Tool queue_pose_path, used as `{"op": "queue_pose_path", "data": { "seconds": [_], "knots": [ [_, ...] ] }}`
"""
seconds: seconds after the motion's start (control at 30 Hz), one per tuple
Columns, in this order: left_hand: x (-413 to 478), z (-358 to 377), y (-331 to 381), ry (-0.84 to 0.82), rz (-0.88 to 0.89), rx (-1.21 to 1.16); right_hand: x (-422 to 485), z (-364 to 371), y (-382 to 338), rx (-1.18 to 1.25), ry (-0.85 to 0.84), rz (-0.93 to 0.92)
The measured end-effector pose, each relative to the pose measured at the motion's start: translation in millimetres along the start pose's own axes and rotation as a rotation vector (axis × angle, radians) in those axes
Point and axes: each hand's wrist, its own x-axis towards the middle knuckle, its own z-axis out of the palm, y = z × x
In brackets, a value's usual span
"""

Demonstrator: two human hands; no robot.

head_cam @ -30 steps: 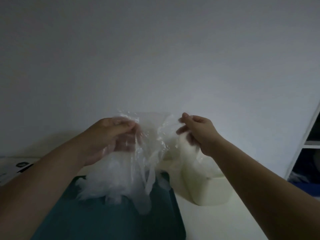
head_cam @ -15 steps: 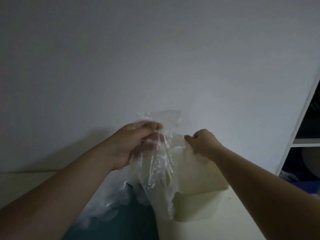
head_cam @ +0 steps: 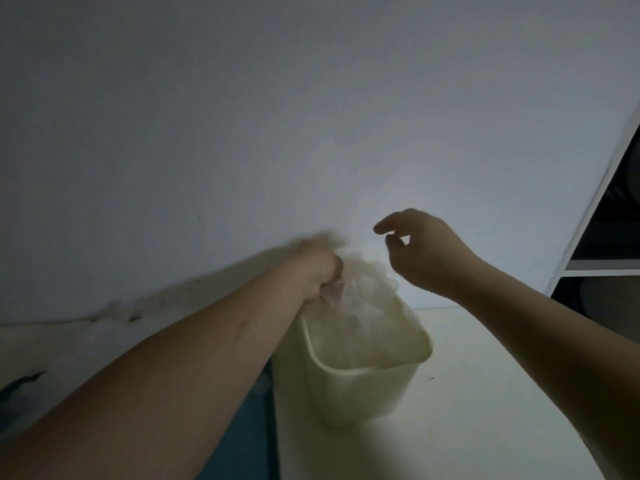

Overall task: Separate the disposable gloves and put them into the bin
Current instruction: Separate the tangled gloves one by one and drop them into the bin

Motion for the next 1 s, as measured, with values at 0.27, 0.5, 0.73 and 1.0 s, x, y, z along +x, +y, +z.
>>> {"op": "queue_pose_path", "data": {
  "seconds": [0.27,0.5,0.73,1.0],
  "knots": [
    [-16.9,-3.3,4.5,0.041,-0.029,-0.039,-20.2,53.9,-41.9,-0.108,-0.726,-0.001],
    [-52.5,-55.7,-14.4,0.181,0.414,0.128,0.4,116.5,-30.8,-0.438,-0.918,0.015],
    [-94.5,-95.3,-83.3,0.207,0.431,0.440,-7.1,104.1,-56.3,-0.565,-0.828,0.001],
    [-93.1,-83.3,-186.1,-0.130,0.245,1.058,-39.6,52.1,-131.1,-0.719,-0.374,-0.110]
  ]
}}
